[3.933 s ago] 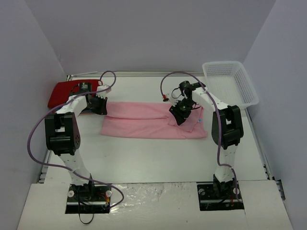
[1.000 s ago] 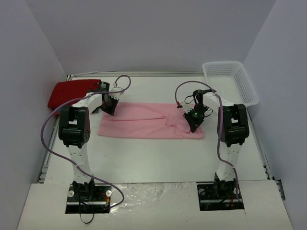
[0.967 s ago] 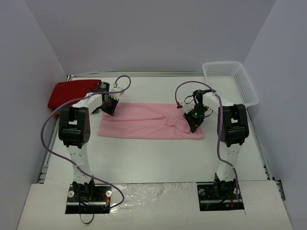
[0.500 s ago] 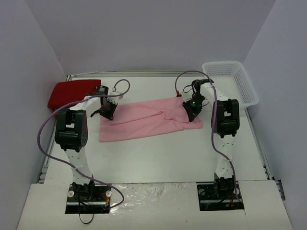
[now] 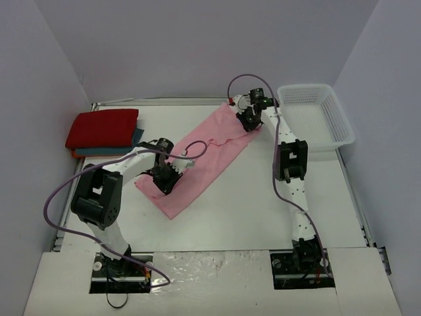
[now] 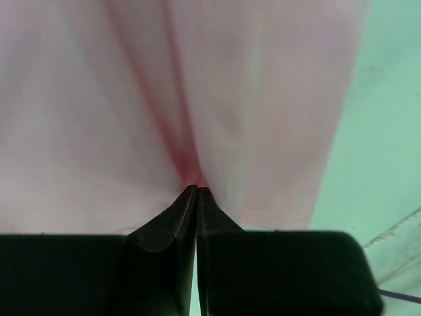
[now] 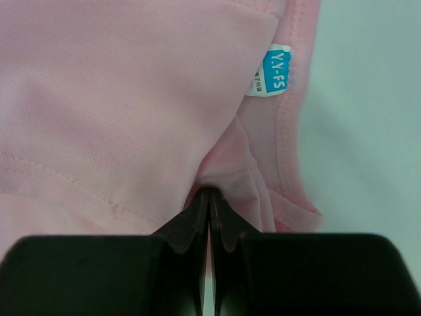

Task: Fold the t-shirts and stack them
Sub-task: Rotate the tshirt 90 degrees

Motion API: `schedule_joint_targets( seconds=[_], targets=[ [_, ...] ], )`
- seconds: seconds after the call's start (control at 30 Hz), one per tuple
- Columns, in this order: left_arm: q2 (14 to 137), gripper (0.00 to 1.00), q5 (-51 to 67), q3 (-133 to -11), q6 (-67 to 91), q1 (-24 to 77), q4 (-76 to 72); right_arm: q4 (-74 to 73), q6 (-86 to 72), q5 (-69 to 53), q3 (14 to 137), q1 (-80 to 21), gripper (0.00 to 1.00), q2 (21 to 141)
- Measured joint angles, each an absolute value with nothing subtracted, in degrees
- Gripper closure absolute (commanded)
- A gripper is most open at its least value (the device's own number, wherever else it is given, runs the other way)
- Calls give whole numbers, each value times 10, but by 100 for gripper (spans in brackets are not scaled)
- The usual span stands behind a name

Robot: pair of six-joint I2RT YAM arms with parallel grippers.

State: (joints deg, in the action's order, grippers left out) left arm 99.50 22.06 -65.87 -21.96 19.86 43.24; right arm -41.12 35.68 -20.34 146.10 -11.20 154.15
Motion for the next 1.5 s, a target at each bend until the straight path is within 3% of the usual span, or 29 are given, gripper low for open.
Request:
schedule_joint_targets(
  seconds=[0.3, 0.67, 0.9, 1.2, 1.5],
  targets=[
    [970, 97, 243, -679, -219, 219, 457, -263, 360, -169, 1439, -162, 100, 1545],
    [849, 98, 201, -888, -223, 134, 473, -205, 350, -123, 1379, -155, 100, 1521],
    [741, 98, 139, -861, -212, 102, 448, -154, 334, -69, 1227, -154, 100, 1407],
    [728, 98, 73, -786, -177, 91, 408, -116, 319, -53, 1169, -191, 100, 1268],
    [729, 98, 29, -752, -142, 72, 380, -191, 271, -108, 1161, -218, 100, 1252]
  ],
)
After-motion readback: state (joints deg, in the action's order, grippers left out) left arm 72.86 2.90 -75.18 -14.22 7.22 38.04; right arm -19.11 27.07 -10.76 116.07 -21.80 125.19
